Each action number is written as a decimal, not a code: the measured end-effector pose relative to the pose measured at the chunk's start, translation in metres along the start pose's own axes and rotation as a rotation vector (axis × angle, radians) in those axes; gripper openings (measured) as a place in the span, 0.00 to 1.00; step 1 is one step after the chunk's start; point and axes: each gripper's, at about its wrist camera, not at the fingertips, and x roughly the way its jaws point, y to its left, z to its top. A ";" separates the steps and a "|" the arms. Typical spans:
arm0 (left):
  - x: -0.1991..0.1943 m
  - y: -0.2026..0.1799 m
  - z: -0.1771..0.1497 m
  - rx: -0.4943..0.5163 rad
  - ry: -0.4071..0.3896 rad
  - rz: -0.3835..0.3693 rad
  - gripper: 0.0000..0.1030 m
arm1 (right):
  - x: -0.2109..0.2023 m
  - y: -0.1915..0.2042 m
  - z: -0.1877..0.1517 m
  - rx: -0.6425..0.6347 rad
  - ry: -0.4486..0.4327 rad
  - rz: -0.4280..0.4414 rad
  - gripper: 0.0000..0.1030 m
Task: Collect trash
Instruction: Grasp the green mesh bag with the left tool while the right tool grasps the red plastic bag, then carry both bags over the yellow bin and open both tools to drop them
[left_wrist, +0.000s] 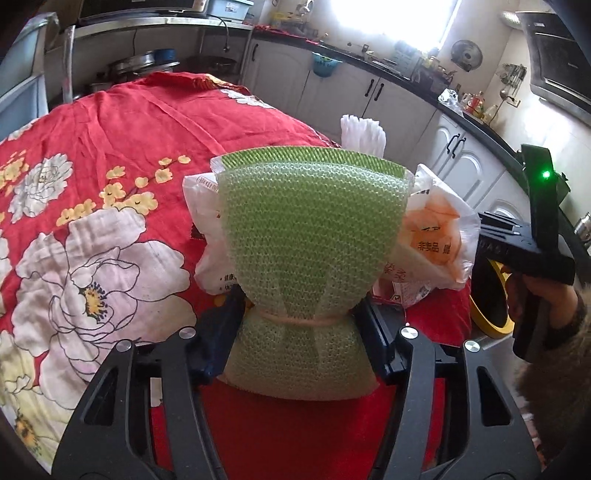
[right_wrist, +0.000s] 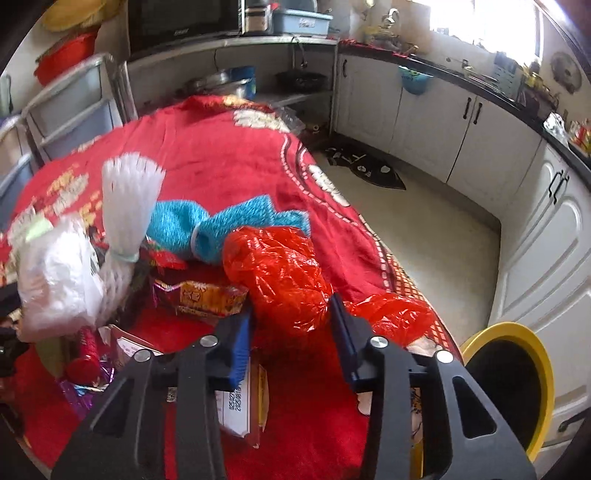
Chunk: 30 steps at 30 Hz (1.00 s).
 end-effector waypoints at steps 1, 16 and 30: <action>-0.002 0.000 0.000 0.002 -0.004 -0.002 0.49 | -0.002 -0.002 0.000 0.010 -0.009 0.005 0.35; -0.060 -0.003 0.020 -0.005 -0.131 0.050 0.47 | -0.075 -0.032 -0.016 0.151 -0.149 0.067 0.35; -0.070 -0.087 0.058 0.115 -0.229 -0.071 0.47 | -0.142 -0.068 -0.045 0.263 -0.244 0.033 0.35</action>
